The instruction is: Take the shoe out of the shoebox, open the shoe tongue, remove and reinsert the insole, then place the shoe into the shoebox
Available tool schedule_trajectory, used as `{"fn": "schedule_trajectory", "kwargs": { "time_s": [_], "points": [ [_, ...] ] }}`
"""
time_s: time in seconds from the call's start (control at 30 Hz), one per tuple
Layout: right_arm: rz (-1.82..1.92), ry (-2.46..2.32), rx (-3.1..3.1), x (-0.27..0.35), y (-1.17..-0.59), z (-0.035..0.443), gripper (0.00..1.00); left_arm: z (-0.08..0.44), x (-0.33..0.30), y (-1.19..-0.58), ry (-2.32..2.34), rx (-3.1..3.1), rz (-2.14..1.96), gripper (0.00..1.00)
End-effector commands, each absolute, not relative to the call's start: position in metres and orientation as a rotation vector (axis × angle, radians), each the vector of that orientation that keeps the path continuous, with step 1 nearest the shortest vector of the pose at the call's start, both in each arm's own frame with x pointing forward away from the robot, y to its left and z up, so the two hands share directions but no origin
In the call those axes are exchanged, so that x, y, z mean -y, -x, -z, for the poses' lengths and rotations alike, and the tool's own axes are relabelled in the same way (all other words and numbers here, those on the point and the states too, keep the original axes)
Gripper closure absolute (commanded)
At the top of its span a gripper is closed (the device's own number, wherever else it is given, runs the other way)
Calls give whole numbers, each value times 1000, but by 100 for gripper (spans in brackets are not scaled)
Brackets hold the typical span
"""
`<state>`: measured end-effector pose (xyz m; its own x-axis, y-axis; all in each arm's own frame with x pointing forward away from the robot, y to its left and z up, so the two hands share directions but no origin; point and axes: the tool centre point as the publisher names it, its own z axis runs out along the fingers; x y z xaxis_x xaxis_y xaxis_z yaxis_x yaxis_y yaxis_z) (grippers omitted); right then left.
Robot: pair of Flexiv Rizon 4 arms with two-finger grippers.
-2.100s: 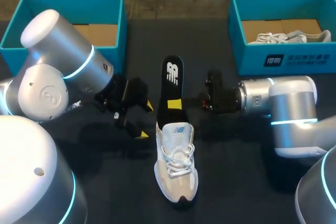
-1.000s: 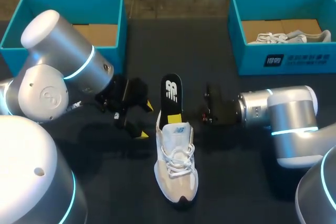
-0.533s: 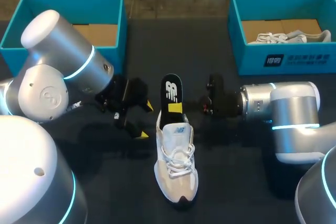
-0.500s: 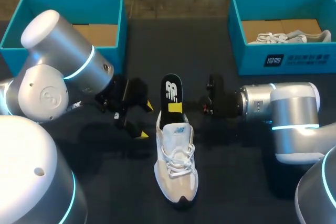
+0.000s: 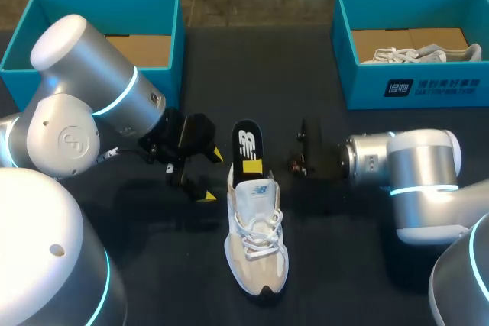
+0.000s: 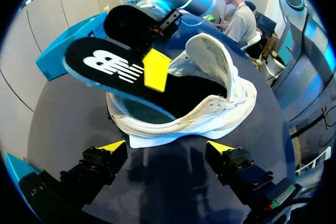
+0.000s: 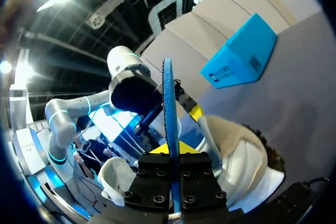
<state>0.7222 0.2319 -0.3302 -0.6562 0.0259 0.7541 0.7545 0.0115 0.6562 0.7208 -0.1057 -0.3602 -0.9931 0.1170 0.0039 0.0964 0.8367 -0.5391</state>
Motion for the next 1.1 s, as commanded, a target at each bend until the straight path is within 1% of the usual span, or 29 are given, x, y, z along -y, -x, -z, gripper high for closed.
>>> {"fn": "schedule_trajectory", "kwargs": {
  "time_s": [0.03, 0.23, 0.27, 0.3, 0.33, 0.37, 0.4, 0.53, 0.63, 0.73, 0.77, 0.8, 1.1],
  "points": [
    [1712, 854, 1713, -228, -707, 336, 100, 361, 106, -720, 172, 2978, -871, 0],
    [1702, 871, 1715, -228, -701, 334, 100, 361, 106, -720, 172, 2978, -871, 0],
    [1704, 866, 1730, -228, -702, 330, 98, 361, 106, -720, 172, 2978, -871, 0],
    [1706, 852, 1742, -229, -703, 326, 80, 361, 106, -720, 172, 2978, -871, 0],
    [1709, 843, 1756, -230, -705, 323, 68, 361, 106, -720, 172, 2978, -871, 0],
    [1713, 835, 1768, -230, -706, 319, 61, 361, 106, -720, 172, 2978, -871, 0],
    [1713, 822, 1777, -231, -708, 316, 59, 361, 106, -720, 172, 2978, -871, 0],
    [1729, 799, 1798, -232, -715, 309, 60, 361, 106, -720, 172, 2978, -871, 0],
    [1748, 792, 1792, -231, -721, 307, 64, 361, 106, -720, 172, 2978, -871, 0],
    [1767, 797, 1771, -231, -727, 308, 76, 361, 106, -720, 172, 2978, -871, 0],
    [1768, 811, 1766, -231, -729, 310, 83, 361, 106, -720, 172, 2978, -871, 0],
    [1771, 811, 1757, -231, -730, 311, 100, 361, 106, -720, 172, 2978, -871, 0],
    [1713, 888, 1739, -234, -719, 324, 100, 361, 106, -720, 172, 2978, -871, 0]
  ]
}}
